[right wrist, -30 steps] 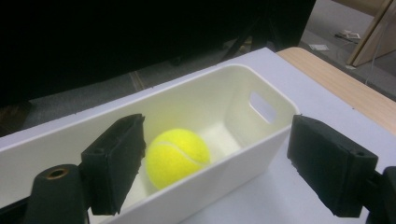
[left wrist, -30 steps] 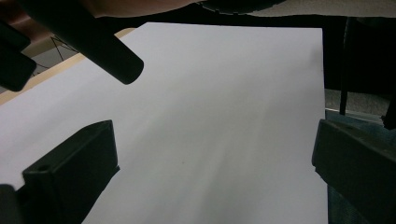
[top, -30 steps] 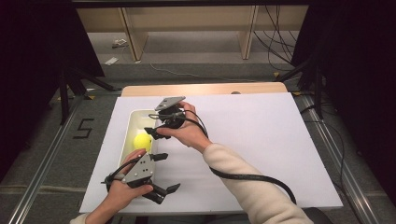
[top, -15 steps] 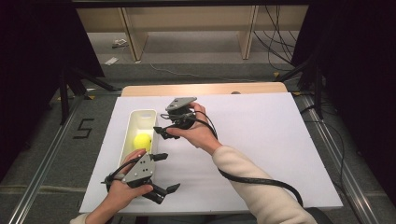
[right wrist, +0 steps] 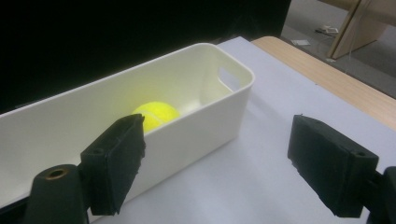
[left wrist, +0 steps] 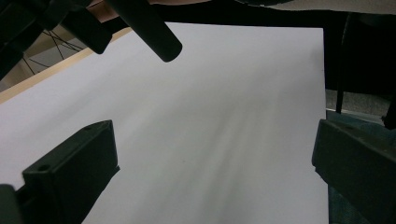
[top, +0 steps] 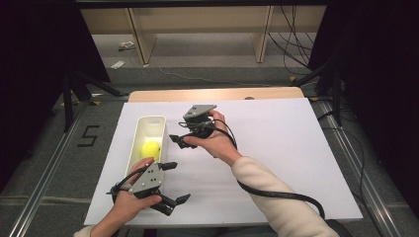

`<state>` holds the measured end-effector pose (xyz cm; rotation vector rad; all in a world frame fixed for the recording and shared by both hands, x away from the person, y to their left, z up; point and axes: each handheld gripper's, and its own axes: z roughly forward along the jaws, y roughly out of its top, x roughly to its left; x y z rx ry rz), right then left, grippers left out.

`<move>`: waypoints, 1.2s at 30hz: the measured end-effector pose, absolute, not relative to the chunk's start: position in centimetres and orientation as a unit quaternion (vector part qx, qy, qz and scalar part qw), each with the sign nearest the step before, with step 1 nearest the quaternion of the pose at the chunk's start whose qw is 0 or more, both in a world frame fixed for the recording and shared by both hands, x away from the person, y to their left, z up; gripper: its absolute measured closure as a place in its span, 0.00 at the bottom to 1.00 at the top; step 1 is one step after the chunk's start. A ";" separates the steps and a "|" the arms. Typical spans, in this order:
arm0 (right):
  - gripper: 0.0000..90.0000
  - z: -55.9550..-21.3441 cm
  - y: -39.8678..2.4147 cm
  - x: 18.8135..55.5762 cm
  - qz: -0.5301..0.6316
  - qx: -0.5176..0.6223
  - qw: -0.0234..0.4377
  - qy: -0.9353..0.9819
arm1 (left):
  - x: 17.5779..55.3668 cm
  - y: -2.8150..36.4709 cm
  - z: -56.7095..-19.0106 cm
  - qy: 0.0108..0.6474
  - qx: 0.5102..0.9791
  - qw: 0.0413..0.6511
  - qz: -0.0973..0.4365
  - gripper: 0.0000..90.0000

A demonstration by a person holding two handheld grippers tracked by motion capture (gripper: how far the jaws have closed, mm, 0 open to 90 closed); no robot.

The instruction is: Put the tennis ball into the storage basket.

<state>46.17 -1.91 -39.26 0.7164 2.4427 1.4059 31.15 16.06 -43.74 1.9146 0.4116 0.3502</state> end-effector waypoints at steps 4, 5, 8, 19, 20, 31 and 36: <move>0.22 -39.2 -2.7 46.1 0.481 0.248 0.121 0.832 | 31.1 16.0 -43.7 0.173 0.807 0.544 0.148 0.00; 0.22 -39.2 -2.9 46.1 0.482 0.249 0.122 0.831 | 31.1 16.0 -43.7 0.173 0.807 0.545 0.148 0.00; 0.22 -39.1 -3.6 46.0 0.482 0.253 0.123 0.830 | 31.1 16.1 -43.7 0.173 0.807 0.544 0.148 0.00; 0.22 -39.4 -5.7 45.7 0.482 0.269 0.130 0.824 | 31.2 16.0 -43.8 0.174 0.807 0.544 0.149 0.00; 0.22 -39.3 -5.9 45.7 0.483 0.270 0.133 0.822 | 31.2 16.1 -43.8 0.175 0.807 0.544 0.149 0.00; 0.22 -39.6 -10.1 44.9 0.483 0.296 0.149 0.811 | 31.1 15.9 -43.8 0.171 0.806 0.550 0.141 0.00; 0.22 -39.9 -12.3 44.5 0.483 0.312 0.154 0.804 | 31.2 16.1 -43.7 0.177 0.805 0.545 0.151 0.00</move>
